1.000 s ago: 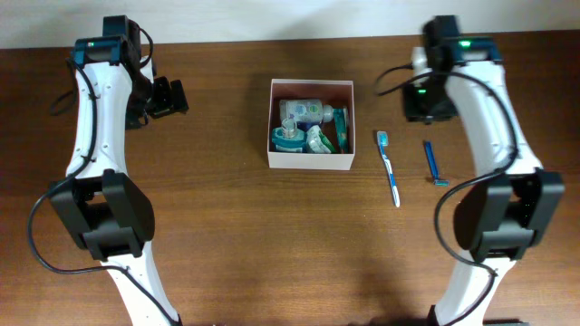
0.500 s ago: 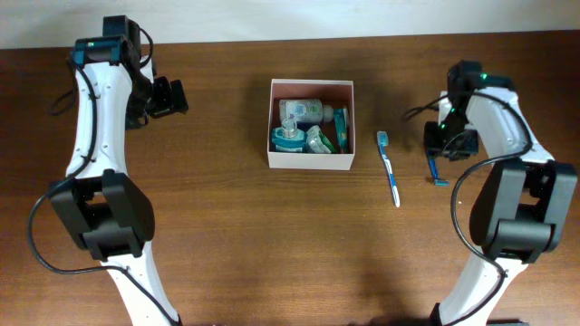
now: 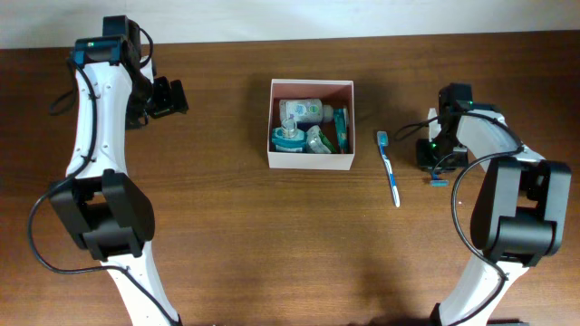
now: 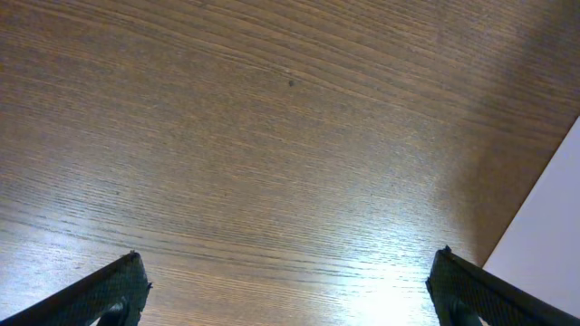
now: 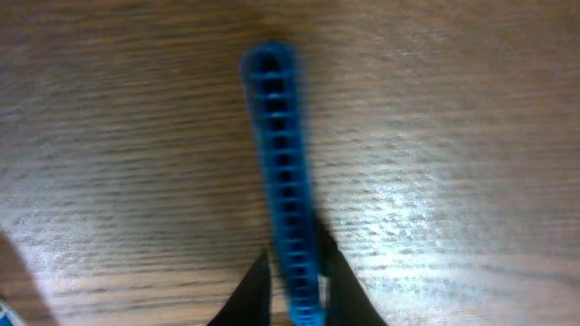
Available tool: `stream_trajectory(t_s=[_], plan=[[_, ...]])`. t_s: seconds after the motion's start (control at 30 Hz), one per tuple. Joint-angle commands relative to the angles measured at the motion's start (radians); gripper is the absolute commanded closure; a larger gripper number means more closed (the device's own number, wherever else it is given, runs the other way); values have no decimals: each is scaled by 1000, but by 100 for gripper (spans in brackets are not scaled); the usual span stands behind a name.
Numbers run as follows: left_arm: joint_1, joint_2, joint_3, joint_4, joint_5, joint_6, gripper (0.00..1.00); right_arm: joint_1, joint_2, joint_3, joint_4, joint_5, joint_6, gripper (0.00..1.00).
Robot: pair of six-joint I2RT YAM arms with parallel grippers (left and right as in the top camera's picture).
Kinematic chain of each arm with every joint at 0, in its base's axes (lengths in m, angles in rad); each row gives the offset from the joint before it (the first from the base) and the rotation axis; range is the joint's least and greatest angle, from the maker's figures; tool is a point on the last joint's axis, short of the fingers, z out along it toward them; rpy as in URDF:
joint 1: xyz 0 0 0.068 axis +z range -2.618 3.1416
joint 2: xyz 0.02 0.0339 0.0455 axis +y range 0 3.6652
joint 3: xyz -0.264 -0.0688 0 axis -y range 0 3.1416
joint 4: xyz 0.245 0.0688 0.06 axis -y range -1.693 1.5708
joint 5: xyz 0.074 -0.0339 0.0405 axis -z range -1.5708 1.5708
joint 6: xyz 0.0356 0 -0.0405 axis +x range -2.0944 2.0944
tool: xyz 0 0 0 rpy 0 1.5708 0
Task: Pack container
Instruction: 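Lower the right gripper onto the blue razor and grasp it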
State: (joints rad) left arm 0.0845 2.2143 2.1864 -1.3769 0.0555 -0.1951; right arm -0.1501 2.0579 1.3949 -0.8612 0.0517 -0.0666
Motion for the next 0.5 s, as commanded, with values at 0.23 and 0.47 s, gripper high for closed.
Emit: stream_trajectory(t_s=[0.23,0.47], plan=[[2,-28,13,0,8,2,1,0,7,164,-137,12,-4,95],[2,-28,13,0,8,2,1,54,7,491,-352,-82,-3,96]])
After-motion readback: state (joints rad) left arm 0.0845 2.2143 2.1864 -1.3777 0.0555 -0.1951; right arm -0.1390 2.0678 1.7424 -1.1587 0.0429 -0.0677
